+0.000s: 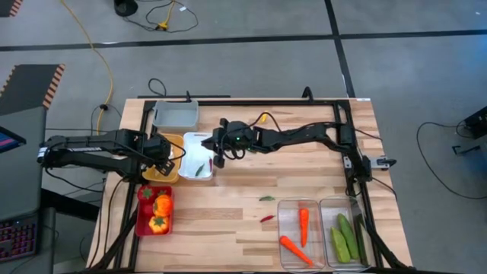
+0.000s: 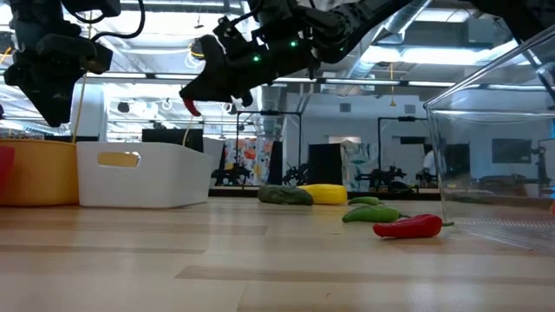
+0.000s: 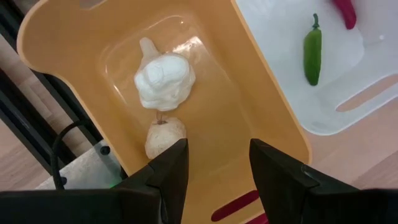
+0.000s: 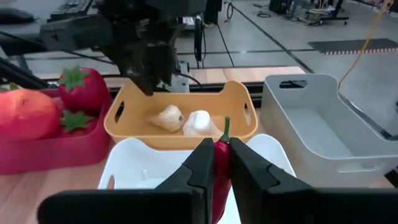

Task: Sort produce into baskets
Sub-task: Put the top red chili pepper into the white bin, then put the green chili pepper into the white bin

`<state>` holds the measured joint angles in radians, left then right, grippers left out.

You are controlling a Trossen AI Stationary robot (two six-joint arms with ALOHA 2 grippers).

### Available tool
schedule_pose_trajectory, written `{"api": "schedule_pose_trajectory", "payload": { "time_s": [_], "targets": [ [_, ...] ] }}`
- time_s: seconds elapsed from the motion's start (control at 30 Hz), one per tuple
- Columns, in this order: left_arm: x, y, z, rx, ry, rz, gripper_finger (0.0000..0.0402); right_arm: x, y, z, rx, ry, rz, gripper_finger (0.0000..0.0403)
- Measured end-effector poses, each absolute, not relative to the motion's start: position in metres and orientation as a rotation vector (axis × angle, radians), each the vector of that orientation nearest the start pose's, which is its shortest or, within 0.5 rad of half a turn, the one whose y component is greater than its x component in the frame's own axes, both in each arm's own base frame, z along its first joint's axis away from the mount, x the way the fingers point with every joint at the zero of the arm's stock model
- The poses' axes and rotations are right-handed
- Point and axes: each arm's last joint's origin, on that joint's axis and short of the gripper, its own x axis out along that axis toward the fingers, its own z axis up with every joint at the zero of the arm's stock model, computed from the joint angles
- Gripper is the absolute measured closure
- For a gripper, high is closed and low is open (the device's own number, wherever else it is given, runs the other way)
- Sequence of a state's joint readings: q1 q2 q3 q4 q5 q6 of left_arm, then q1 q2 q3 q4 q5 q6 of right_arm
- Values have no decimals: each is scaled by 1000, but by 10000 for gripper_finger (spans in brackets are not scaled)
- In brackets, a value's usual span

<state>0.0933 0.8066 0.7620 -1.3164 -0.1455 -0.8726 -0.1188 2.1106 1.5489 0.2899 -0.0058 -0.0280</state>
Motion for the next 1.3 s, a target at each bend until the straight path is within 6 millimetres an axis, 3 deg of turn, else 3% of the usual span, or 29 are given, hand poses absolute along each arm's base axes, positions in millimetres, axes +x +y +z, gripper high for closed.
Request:
{"api": "schedule_pose_trajectory", "payload": {
  "time_s": [0.13,0.43,0.57,0.97,1.3],
  "targets": [
    [104,14,249,-691,1180,778,246,486,-59,221,-7,280,-101,310],
    [104,14,249,-690,1181,778,246,486,-59,221,-6,276,-97,200],
    [104,14,249,-690,1181,778,246,483,-62,221,-2,311,-103,170],
    [104,14,249,-689,1181,778,246,441,-94,255,3,560,-191,158],
    [104,14,249,-689,1181,778,246,419,-129,236,131,770,-315,152]
  ]
}}
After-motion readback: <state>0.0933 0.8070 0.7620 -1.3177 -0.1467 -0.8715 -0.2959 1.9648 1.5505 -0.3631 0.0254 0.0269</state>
